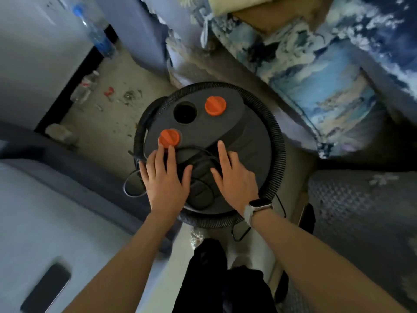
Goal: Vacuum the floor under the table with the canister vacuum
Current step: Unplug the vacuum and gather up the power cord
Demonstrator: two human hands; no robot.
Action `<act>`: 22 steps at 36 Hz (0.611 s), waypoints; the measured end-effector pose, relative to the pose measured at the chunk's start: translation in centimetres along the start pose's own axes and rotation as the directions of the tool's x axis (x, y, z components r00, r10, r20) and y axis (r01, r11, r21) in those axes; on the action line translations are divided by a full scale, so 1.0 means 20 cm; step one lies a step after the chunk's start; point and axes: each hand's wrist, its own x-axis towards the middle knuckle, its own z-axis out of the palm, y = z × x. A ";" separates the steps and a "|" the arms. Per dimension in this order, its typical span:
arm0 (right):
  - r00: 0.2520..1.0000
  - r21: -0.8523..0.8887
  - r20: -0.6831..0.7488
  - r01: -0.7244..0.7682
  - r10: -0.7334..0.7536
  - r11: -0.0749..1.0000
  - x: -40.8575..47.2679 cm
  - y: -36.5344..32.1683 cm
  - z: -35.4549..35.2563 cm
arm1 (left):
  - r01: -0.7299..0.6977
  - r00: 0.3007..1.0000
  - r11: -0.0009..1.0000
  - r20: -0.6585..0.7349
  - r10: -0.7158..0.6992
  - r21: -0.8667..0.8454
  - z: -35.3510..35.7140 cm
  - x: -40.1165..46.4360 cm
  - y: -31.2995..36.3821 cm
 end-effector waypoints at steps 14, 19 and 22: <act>0.963 -0.006 0.085 0.257 -0.256 0.966 0.85 -0.33 0.14 | 0.271 0.962 0.958 0.000 -0.272 0.093 -0.06 0.65 -0.36; 0.937 0.024 0.107 0.331 -0.332 0.943 1.08 -0.48 0.21 | 0.362 0.931 0.929 0.026 -0.365 0.072 -0.08 0.80 -0.52; 0.925 0.012 0.118 0.363 -0.362 0.932 1.21 -0.58 0.25 | 0.411 0.910 0.910 0.030 -0.413 0.045 -0.09 0.89 -0.63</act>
